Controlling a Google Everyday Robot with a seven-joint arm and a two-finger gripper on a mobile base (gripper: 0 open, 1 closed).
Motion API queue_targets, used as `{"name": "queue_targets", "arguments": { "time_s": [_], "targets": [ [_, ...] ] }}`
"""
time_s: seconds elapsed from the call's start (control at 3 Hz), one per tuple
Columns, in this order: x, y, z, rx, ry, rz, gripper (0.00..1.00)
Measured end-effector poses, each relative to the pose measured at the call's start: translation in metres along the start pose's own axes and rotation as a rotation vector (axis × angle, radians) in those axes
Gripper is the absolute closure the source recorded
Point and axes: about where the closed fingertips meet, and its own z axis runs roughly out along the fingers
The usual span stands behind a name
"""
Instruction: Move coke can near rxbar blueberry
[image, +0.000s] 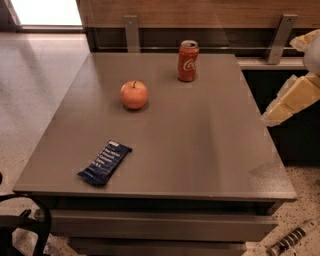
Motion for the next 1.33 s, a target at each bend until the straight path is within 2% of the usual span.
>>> {"name": "queue_targets", "arguments": {
  "time_s": [0.33, 0.67, 1.0, 1.33],
  "targets": [
    [-0.010, -0.043, 0.019, 0.094, -0.158, 0.064, 0.00],
    [-0.025, -0.082, 0.041, 0.129, -0.313, 0.108, 0.00],
    [-0.052, -0.118, 0.073, 0.072, -0.507, 0.189, 0.00],
    [-0.072, -0.131, 0.095, 0.005, -0.616, 0.272, 0.00]
  ]
}}
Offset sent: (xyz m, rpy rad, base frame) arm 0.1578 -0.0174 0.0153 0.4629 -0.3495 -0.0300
